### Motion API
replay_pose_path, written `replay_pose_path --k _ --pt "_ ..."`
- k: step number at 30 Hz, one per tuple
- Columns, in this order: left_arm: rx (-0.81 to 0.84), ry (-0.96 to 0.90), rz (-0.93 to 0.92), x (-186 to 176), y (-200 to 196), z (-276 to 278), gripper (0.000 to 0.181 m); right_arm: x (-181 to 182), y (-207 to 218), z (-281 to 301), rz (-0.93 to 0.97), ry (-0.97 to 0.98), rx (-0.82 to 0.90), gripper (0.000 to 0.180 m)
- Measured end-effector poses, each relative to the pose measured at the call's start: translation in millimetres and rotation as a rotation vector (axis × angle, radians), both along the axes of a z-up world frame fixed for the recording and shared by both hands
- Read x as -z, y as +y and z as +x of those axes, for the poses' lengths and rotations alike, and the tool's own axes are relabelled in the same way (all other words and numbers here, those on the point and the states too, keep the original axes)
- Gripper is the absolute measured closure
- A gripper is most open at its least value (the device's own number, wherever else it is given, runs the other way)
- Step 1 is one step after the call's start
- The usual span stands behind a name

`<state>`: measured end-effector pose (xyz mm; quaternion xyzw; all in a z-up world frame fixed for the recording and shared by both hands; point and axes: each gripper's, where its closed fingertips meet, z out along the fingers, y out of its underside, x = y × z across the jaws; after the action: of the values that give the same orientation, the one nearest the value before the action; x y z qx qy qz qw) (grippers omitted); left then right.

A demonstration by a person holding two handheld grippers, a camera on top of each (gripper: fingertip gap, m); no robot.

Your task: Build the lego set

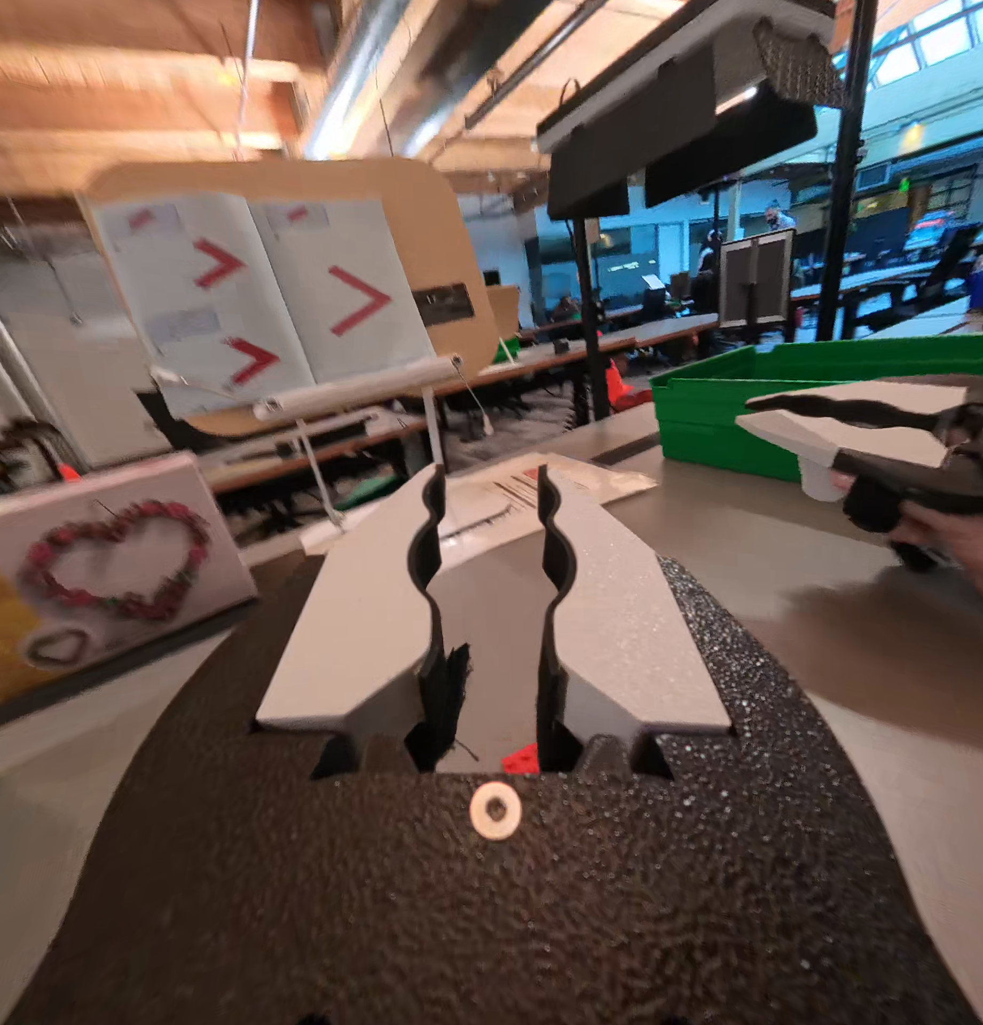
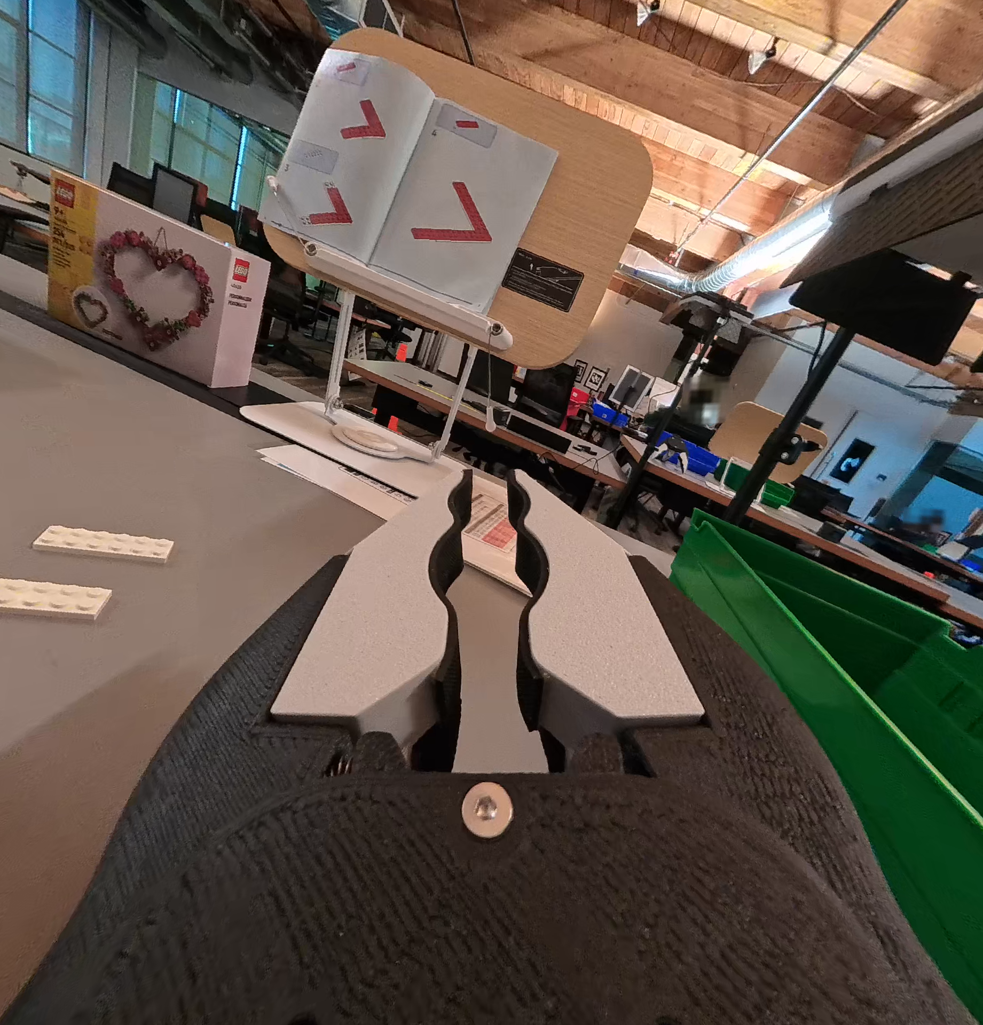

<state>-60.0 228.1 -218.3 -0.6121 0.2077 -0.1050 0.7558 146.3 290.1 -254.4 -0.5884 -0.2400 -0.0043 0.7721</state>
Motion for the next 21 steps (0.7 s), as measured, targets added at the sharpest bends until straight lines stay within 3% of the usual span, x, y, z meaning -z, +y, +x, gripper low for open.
replay_pose_path --k 5,12,16,21 --pt "-0.026 0.065 0.099 4.8 -3.2 -12.3 0.155 0.5 -0.5 -0.1 -0.001 -0.007 0.001 0.169" --pt "-0.007 -0.120 0.016 13.0 8.6 -37.1 0.158 0.8 -0.8 -1.6 -0.006 -0.005 -0.006 0.169" --pt "-0.099 -0.047 0.105 8.0 5.9 -51.3 0.168 1.4 -0.6 -2.6 -0.008 -0.010 -0.005 0.169" --pt "-0.096 0.041 0.157 10.7 3.0 -43.6 0.171 1.9 -0.2 -3.1 -0.009 -0.016 -0.005 0.169"
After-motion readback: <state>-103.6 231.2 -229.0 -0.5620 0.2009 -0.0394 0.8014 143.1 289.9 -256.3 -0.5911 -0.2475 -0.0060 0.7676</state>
